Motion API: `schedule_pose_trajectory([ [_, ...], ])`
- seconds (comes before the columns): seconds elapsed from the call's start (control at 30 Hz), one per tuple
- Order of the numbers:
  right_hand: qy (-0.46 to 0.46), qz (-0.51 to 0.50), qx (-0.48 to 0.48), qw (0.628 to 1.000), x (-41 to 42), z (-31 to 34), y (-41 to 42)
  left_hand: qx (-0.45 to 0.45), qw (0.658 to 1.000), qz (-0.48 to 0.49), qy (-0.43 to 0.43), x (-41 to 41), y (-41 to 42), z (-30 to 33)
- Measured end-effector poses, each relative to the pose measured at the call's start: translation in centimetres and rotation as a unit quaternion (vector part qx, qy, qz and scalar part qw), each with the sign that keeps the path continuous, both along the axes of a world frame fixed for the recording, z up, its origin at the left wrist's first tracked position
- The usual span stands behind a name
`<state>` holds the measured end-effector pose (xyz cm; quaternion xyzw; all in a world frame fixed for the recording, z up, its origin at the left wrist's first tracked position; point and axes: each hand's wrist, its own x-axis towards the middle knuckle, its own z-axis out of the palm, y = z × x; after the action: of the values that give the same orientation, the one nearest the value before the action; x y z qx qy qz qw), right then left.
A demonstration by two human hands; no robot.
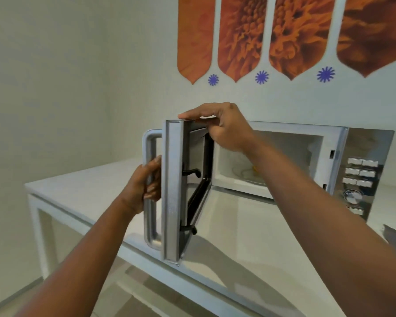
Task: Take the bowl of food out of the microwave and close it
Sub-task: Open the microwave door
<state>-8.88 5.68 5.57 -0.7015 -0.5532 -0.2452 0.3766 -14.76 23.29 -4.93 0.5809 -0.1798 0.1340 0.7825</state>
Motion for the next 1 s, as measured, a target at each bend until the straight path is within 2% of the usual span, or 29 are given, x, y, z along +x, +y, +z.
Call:
schedule_pose_trajectory([
  [0.2,-0.005,0.014,-0.043,0.999,0.3,-0.9,4.8,0.023,0.989,0.144,0.005,-0.3,4.5,0.5],
  [0.3,-0.003,0.018,-0.065,0.998,0.5,-1.1,6.4,0.040,0.968,0.245,0.036,-0.7,5.8,1.8],
  [0.4,0.004,0.018,-0.079,0.997,0.8,-1.1,7.7,0.015,0.957,0.287,0.033,-1.5,6.2,3.6],
  [0.5,0.009,0.014,-0.088,0.996,0.8,-1.2,8.6,0.056,0.926,0.371,0.029,-1.7,6.0,5.2],
  [0.67,0.021,0.012,-0.092,0.995,0.8,-1.6,9.3,0.183,0.836,0.513,-0.076,-1.1,4.2,6.5],
  [0.77,0.026,0.023,-0.092,0.995,0.7,-1.9,9.1,0.288,0.761,0.576,-0.074,-0.6,3.5,6.2],
  [0.87,0.026,0.027,-0.119,0.992,0.7,-2.1,8.7,0.314,0.707,0.630,-0.067,-0.2,2.6,5.9],
  [0.93,0.034,0.030,-0.111,0.993,1.1,-2.3,8.2,0.333,0.644,0.683,-0.086,0.1,1.3,5.7],
  [1.0,0.060,0.013,-0.062,0.996,2.1,-2.6,7.2,0.359,0.586,0.714,-0.132,0.7,-0.3,5.7],
])
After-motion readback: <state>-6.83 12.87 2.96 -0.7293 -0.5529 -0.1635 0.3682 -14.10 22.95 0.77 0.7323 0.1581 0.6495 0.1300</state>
